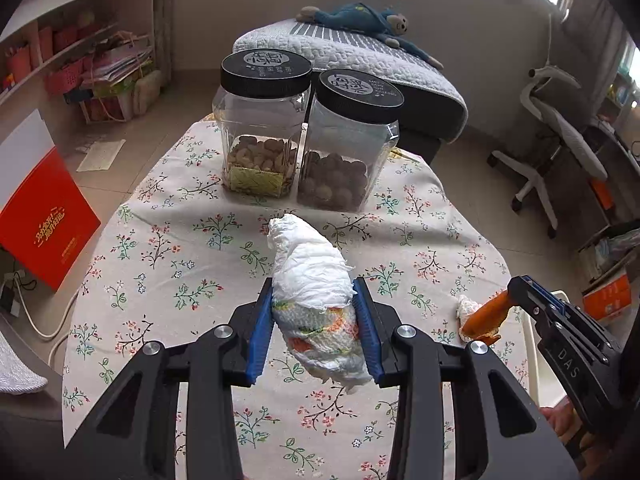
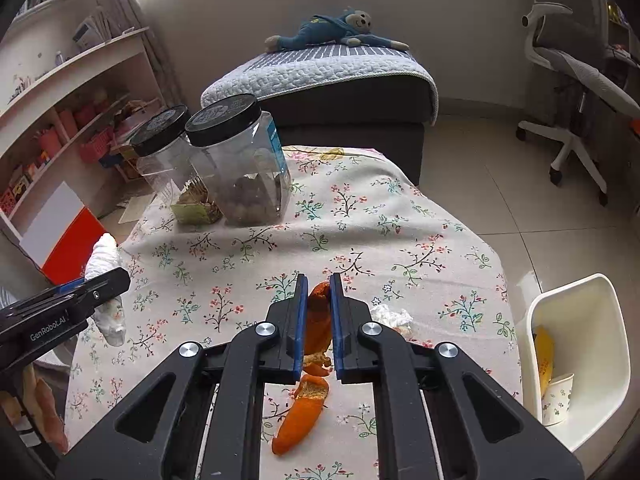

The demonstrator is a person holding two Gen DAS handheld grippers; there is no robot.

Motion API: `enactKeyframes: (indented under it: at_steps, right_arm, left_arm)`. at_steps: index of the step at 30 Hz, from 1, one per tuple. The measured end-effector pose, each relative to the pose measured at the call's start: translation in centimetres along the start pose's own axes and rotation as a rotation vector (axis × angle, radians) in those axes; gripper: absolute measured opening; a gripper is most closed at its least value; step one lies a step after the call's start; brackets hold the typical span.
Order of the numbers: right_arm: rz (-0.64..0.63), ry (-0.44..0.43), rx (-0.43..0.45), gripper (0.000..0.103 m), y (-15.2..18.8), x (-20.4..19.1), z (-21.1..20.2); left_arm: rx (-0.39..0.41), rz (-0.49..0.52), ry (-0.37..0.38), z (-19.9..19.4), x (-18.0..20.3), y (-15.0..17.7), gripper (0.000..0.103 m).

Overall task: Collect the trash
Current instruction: 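Grasp the crumpled tissue with the left tool while the right tool grasps an orange peel, then carry the tissue and orange peel over the white bin and release both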

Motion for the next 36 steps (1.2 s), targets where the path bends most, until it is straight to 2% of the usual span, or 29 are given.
enactKeyframes:
  at_steps: [11, 20, 27, 36]
  right_arm:
    - [-0.014, -0.001, 0.068, 0.010, -0.4, 0.9, -2.5]
    - [-0.002, 0.032, 0.109, 0.010, -0.8, 3.5, -4.6]
    - [0.030, 0.090, 0.147, 0.010, -1.1, 7.2, -6.6]
    - [0.115, 0.203, 0.196, 0.010, -1.5, 14.0, -9.0]
  left_arm:
    - [0.064, 0.032, 0.012, -1.1, 2.6, -0.5, 0.038]
    - [0.086, 0.078, 0.041, -1.2, 6.2, -0.7, 0.038]
    - [0.086, 0.118, 0.078, -0.8, 9.8, -0.5, 0.038]
    - [0.090, 0.173, 0.143, -0.5, 15.7, 0.0, 0.038]
Point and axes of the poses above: each gripper's, at about its wrist camera, not at the fingertips, and z roughly the way its jaws point, x to its right, y to its underside, the point moved 1 cm from there along z, roughly the way its jaws point, and after that the axes turned 9 degrees about z, right-handed, at the moved point
